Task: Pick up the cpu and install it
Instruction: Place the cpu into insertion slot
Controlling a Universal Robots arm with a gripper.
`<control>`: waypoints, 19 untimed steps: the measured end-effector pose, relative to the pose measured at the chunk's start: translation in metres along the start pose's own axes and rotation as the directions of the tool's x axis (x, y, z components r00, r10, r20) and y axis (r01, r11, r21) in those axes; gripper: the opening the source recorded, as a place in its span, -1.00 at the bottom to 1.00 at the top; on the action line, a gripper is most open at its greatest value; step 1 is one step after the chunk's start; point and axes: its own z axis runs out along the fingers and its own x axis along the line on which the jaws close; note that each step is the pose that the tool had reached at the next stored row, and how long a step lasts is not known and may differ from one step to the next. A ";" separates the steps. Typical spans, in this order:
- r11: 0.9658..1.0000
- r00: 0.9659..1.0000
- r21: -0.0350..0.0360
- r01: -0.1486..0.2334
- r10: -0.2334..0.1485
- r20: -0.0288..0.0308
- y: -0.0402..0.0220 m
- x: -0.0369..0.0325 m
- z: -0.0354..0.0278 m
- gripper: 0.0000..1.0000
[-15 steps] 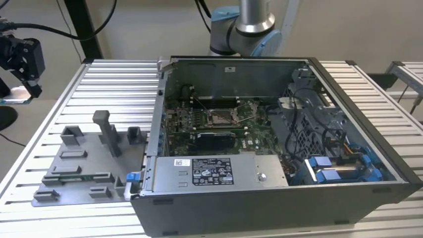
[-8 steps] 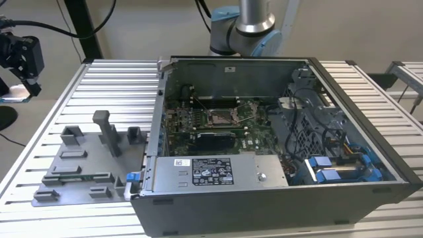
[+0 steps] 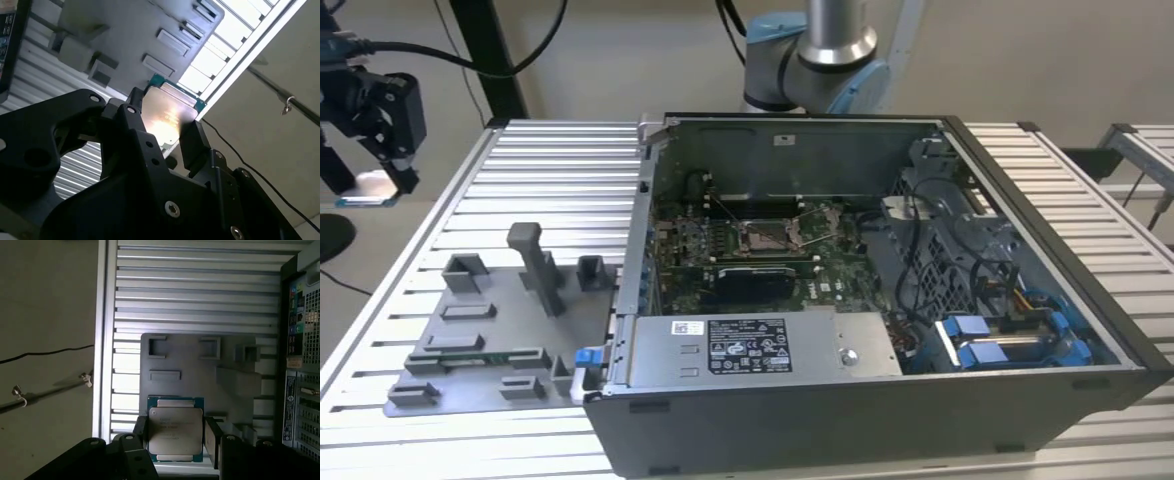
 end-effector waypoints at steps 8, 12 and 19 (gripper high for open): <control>1.000 1.000 0.000 0.000 0.000 0.000 -0.0007 -0.0277 -0.0002 -1.00; 1.000 1.000 0.000 0.000 0.000 0.000 -0.0010 -0.0428 -0.0004 -1.00; 1.000 1.000 0.000 0.000 0.000 0.000 -0.0016 -0.0682 -0.0006 -1.00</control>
